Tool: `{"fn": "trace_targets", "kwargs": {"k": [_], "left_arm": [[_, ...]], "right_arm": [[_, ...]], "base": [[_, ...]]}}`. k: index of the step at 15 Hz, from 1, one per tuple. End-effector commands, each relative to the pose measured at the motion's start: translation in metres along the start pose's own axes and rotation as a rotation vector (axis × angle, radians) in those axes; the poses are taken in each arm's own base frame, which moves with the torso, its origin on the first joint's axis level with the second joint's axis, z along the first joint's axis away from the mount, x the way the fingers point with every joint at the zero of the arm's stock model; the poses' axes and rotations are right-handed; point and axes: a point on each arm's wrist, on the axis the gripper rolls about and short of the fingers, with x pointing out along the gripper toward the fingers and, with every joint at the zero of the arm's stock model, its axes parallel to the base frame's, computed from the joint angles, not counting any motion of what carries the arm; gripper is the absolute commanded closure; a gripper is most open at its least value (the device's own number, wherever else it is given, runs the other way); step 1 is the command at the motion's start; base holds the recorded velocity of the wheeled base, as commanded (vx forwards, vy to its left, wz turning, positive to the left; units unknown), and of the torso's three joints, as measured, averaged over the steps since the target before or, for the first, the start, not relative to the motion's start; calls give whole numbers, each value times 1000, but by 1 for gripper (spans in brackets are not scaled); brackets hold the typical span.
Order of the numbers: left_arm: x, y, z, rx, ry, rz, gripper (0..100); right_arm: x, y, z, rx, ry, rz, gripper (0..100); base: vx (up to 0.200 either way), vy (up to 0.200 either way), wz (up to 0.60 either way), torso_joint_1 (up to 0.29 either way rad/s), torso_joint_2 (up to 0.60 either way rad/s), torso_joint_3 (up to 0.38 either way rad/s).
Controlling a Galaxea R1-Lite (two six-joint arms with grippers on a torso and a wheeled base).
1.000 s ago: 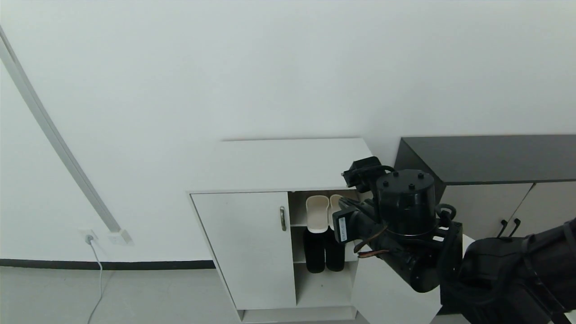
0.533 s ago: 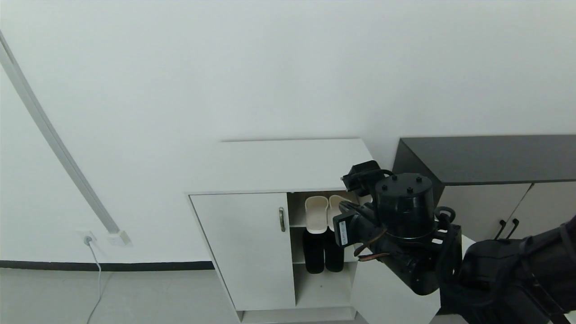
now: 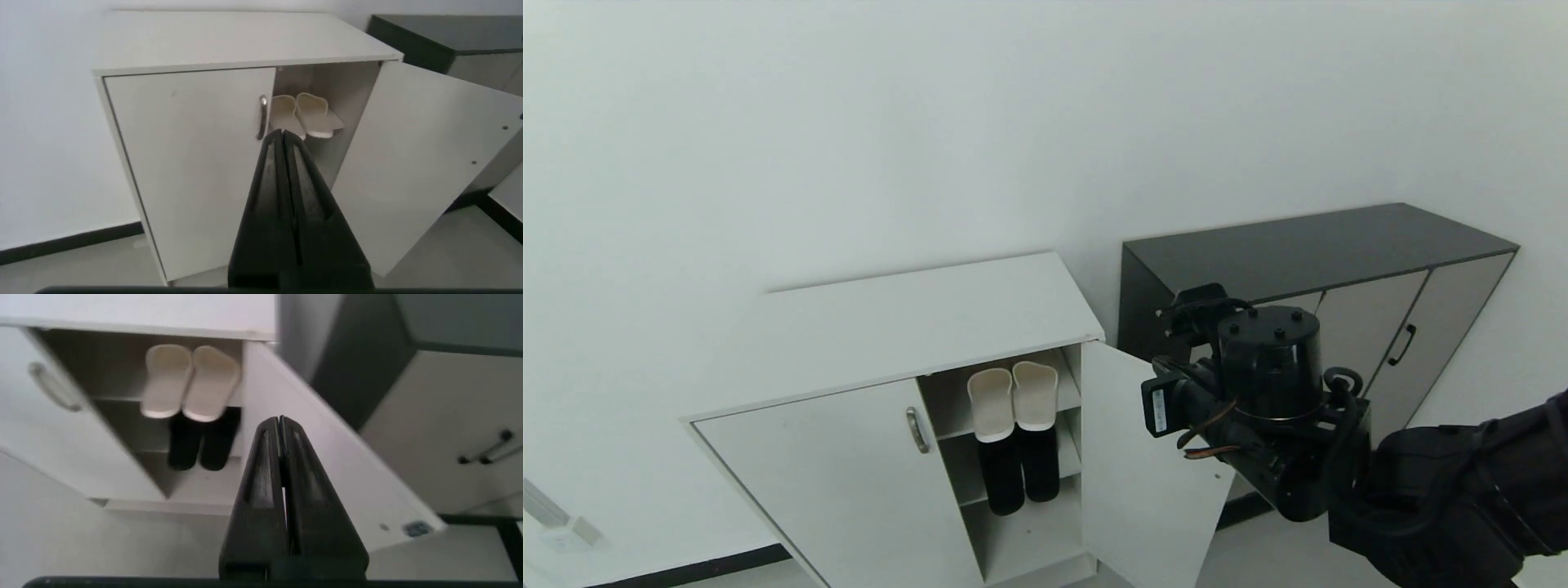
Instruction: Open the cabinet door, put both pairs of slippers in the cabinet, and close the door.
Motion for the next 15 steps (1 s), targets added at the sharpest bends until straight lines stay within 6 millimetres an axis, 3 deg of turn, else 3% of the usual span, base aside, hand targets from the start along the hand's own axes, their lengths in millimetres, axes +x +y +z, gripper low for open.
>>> {"fn": "trace_targets", "kwargs": {"k": [1, 4, 10, 15], "left_arm": [[0, 0, 0, 0, 0, 1, 100], [0, 0, 0, 0, 0, -1, 100], [0, 0, 0, 0, -1, 1, 100], [0, 0, 0, 0, 2, -1, 100]], "right_arm": [[1, -1, -1, -1, 2, -1, 100], [4, -1, -3, -6, 11, -5, 100], [6, -3, -4, -5, 12, -14, 100], [12, -17, -2, -18, 12, -57, 100]], "base": [[0, 0, 0, 0, 0, 0], [0, 0, 0, 0, 0, 0], [-200, 0, 0, 4, 5, -1], [0, 0, 0, 0, 0, 0]]}}
